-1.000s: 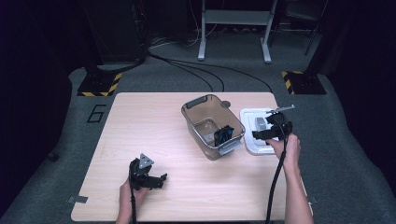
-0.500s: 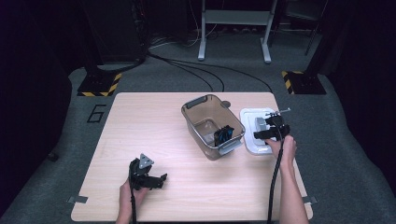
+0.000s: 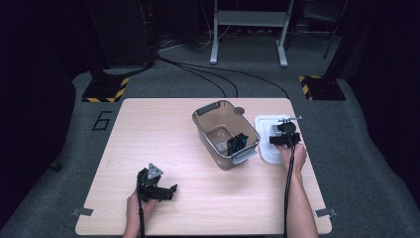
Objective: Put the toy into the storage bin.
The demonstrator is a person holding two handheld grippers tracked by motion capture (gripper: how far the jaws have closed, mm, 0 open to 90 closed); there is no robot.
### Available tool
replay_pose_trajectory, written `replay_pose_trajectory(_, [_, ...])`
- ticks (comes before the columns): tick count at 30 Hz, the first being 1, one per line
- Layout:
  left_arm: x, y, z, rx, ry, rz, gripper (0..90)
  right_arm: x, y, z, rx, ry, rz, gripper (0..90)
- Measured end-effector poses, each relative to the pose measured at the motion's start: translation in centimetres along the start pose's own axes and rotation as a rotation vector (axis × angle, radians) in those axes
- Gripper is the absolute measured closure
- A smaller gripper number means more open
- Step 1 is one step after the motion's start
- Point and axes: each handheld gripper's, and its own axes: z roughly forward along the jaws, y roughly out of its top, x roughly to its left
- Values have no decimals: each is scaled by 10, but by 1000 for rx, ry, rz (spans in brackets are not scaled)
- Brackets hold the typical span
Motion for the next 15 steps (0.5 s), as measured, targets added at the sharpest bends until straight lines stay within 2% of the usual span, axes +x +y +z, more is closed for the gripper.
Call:
replay_pose_trajectory(2, [-1, 0, 1, -8, 2, -10, 17, 1, 0, 2, -17, -23, -12, 478])
replay_pose_trajectory(3, [0, 0, 0, -3, 0, -3, 17, 1, 0, 3, -16, -26, -14, 483])
replay_pose_trajectory(4, [0, 0, 0, 1, 0, 1, 17, 2, 0, 3, -13, -22, -19, 534])
replay_pose_trajectory(8, [-1, 0, 1, -8, 5, -7, 17, 3, -1, 5, -28, -46, -14, 643])
replay_pose_trajectory(13, [0, 0, 0, 0, 0, 0, 17, 1, -2, 3, -30, -38, 15, 663])
replay_pose_trajectory(15, [0, 0, 0, 1, 0, 0, 17, 0, -3, 2, -28, -37, 7, 665])
